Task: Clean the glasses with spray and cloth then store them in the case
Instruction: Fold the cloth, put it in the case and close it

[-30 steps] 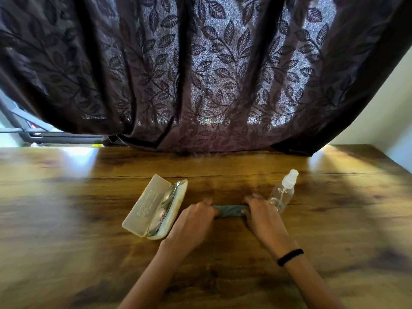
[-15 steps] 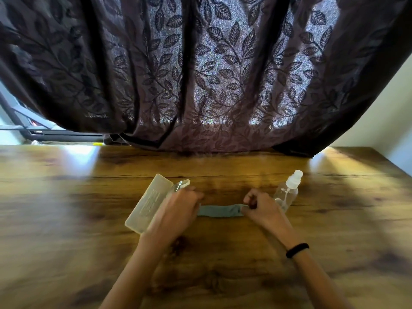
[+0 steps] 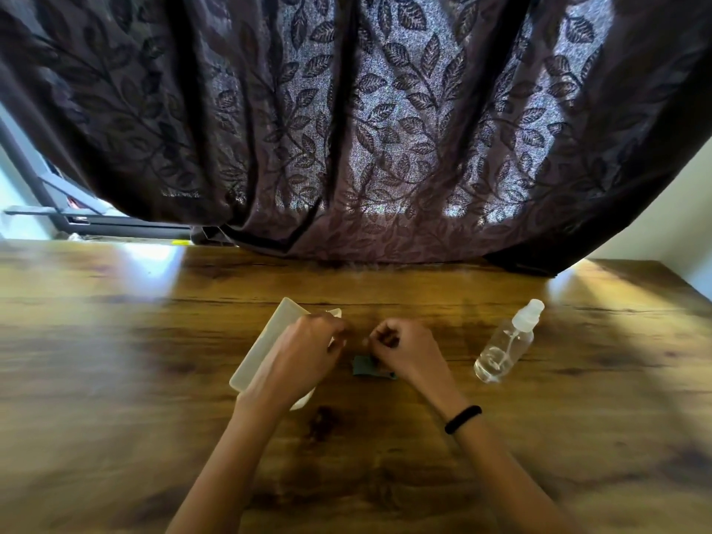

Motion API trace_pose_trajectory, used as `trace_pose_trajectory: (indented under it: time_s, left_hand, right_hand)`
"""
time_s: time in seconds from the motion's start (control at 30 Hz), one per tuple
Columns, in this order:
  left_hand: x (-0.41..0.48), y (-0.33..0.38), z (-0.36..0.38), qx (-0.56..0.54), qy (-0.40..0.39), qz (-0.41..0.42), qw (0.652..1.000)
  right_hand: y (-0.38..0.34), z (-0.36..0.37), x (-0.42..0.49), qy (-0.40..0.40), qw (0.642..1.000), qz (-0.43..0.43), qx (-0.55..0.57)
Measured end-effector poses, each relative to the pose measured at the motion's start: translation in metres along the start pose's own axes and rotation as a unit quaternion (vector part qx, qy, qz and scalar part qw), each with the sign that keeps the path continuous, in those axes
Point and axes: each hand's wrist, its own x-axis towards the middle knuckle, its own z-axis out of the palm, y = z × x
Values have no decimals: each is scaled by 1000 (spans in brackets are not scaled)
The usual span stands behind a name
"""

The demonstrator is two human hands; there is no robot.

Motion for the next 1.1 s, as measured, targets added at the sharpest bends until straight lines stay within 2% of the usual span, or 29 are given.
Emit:
trace_pose_trajectory:
  time_s: [0.13,0.27,0.37,0.53,0.63,0.77,0.87,0.97,1.1]
  left_hand:
    - [-1,3,5,48,-25,7,999]
    - [-3,10,13,82,-48,14,995]
    - [-3,13,16,106,-62,17,992]
    - [-4,18,21,116,-101,16,988]
    - [-8,22,22,125,-109,30,986]
    - [-10,20,24,119,-108,40,986]
    - [-6,16,20,83,-112,15,990]
    - [0,13,3,52,-87,1,995]
    - [-1,-7,-30,22,28,-32,999]
  right_hand:
    - [2,9,1,-51,998,20,0]
    - [12,-6,-2,-10,997,23,75]
    - [25,-17,-5,39,998,38,34]
    - [35,-14,-13,-8,996,88,-35]
    - [32,-8,-13,-7,992,95,-87]
    - [31,-4,-11,-13,994,87,-68]
    - [31,-5,-10,-10,997,67,-37]
    - [24,-11,-6,-26,999,22,36]
    - [5,-17,2,-54,988,-20,144]
